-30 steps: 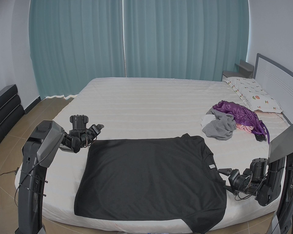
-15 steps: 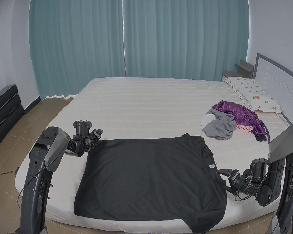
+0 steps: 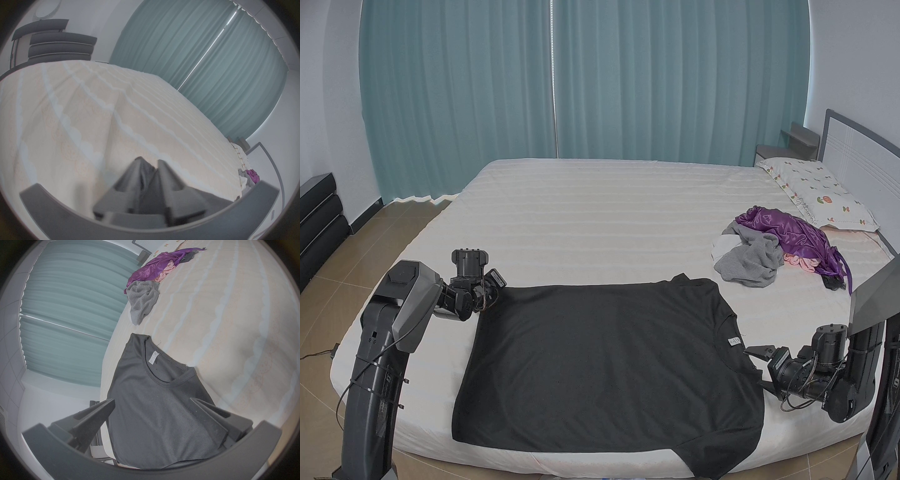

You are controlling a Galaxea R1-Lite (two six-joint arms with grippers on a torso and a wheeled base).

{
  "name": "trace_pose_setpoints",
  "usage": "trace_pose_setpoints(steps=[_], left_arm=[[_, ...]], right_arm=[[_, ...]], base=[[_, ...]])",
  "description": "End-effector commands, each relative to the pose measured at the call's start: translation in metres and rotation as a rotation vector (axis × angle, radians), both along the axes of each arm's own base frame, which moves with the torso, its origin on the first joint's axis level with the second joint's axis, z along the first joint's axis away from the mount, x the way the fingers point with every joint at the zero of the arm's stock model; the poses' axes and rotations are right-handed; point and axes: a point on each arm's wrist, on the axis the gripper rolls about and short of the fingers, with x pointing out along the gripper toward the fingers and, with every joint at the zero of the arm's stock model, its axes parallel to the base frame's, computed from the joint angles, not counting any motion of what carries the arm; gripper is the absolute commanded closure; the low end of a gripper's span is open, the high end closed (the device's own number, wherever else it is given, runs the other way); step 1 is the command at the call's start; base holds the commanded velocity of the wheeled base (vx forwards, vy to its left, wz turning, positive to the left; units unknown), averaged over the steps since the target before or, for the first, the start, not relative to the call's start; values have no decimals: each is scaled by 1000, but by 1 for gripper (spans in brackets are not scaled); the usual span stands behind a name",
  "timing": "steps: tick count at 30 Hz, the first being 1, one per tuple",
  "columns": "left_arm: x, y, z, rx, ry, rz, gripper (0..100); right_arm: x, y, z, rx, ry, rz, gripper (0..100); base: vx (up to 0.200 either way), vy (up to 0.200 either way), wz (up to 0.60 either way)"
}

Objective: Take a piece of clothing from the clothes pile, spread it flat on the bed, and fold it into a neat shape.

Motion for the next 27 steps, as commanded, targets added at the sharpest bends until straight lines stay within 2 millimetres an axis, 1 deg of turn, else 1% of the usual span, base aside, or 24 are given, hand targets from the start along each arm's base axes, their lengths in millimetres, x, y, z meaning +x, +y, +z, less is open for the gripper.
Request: trace_pose_setpoints(steps=[1, 3, 5, 6, 8, 9, 10, 12, 13, 14, 15, 17, 19, 20, 21, 23, 25, 26, 27], left_arm=[[5, 5, 8, 9, -43, 38, 100], [8, 8, 11, 12, -67, 73, 100], [9, 8, 11, 1, -73, 84, 100], [9, 8, 12, -13, -73, 93, 100], [9, 8, 11, -14, -70, 94, 100], [9, 8, 11, -14, -67, 94, 100], [9, 8, 11, -14, -67, 92, 100], [8, 8, 9, -16, -59, 88, 100], [7, 7, 9, -16, -57, 87, 100], [7, 6, 8, -15, -54, 85, 100], [7, 5, 8, -15, -54, 84, 100], [7, 5, 7, -15, -51, 84, 100], [6, 6, 6, -15, -46, 85, 100], [6, 6, 6, -15, -46, 85, 100], [5, 6, 5, -16, -42, 86, 100], [3, 5, 3, -16, -30, 83, 100], [1, 5, 1, -15, -19, 82, 100], [1, 5, 1, -15, -19, 82, 100], [0, 5, 0, -15, -16, 82, 100]], right_arm=[[5, 5, 6, -5, -51, 13, 0], [8, 10, 12, -16, -88, 14, 0], [10, 12, 14, -25, -102, 12, 0], [19, 19, 13, -46, -137, 25, 0], [35, 21, 15, -73, -201, 33, 0], [41, 22, 16, -90, -220, 42, 0], [42, 22, 16, -94, -223, 44, 0], [73, 23, 19, -163, -263, 68, 0], [80, 24, 20, -172, -265, 70, 0], [100, 25, 23, -186, -264, 62, 0], [111, 25, 24, -191, -259, 52, 0], [136, 29, 22, -211, -237, 43, 0], [158, 32, 16, -249, -212, 47, 0], [160, 31, 16, -253, -211, 45, 0], [179, 33, 8, -302, -191, 44, 0], [197, 36, -2, -348, -173, 34, 0], [208, 39, -13, -374, -148, 28, 0], [210, 39, -15, -377, -144, 29, 0], [218, 40, -22, -386, -134, 30, 0]], base=[[0, 0, 0], [0, 0, 0], [0, 0, 0], [0, 0, 0], [0, 0, 0], [0, 0, 0], [0, 0, 0], [0, 0, 0], [0, 0, 0], [0, 0, 0], [0, 0, 0], [0, 0, 0], [0, 0, 0], [0, 0, 0], [0, 0, 0], [0, 0, 0], [0, 0, 0], [0, 0, 0], [0, 0, 0]])
